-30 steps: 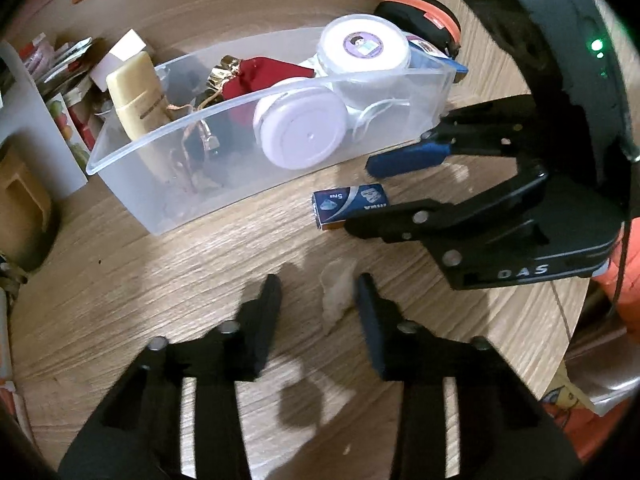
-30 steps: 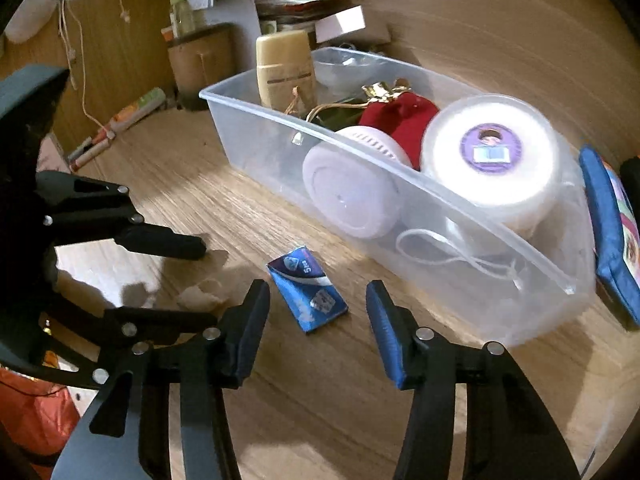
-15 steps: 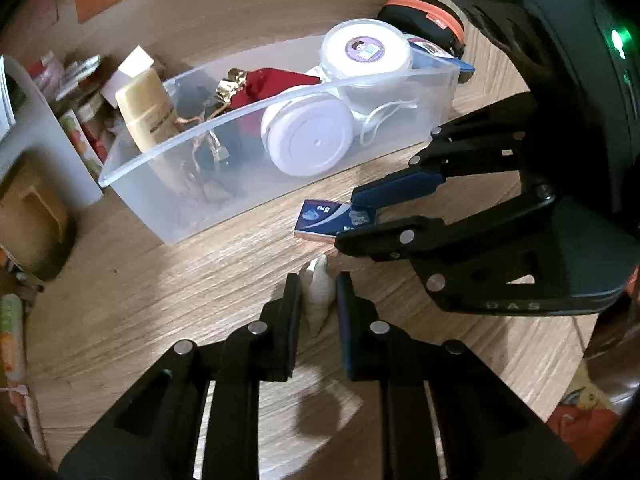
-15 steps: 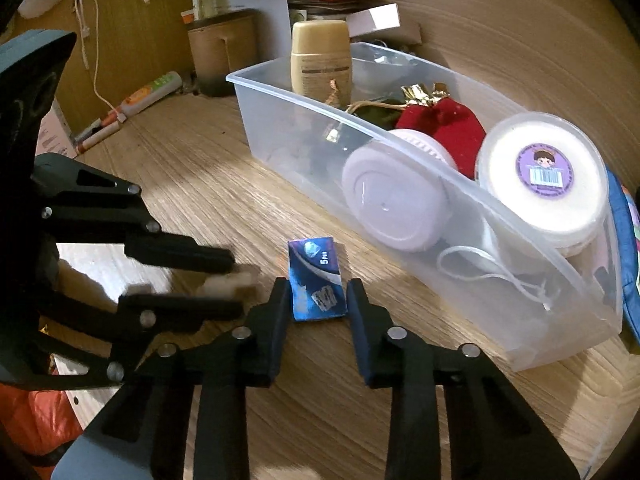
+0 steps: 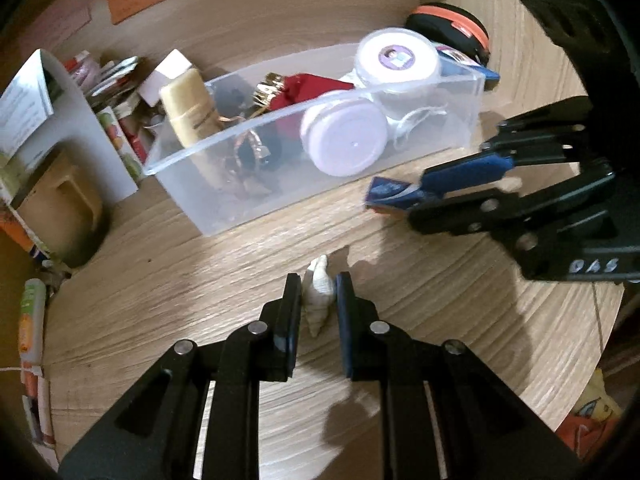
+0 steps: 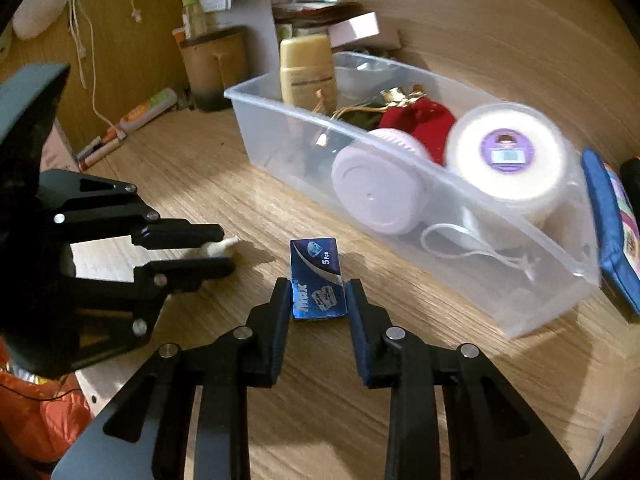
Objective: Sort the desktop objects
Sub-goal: 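Grasp the white shell with left tool while right tool lifts the blue box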
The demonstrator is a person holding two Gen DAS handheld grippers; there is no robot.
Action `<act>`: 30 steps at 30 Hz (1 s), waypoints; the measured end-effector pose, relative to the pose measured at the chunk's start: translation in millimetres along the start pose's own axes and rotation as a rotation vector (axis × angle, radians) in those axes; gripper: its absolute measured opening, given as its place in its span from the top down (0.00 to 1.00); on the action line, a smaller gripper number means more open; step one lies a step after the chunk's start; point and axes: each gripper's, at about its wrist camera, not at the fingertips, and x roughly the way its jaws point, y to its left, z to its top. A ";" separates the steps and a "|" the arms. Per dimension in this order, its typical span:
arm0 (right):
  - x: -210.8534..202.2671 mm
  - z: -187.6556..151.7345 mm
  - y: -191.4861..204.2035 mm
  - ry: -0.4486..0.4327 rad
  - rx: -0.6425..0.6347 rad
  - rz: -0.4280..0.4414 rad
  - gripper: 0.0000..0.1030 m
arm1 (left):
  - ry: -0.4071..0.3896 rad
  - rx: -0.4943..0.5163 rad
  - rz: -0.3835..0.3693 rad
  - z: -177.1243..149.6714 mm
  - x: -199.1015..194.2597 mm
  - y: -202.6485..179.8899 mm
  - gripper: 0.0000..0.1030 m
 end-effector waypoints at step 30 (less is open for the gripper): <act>-81.3 45.5 -29.8 -0.231 0.077 -0.043 0.75 | -0.203 -0.189 0.060 66.0 -55.1 75.1 0.84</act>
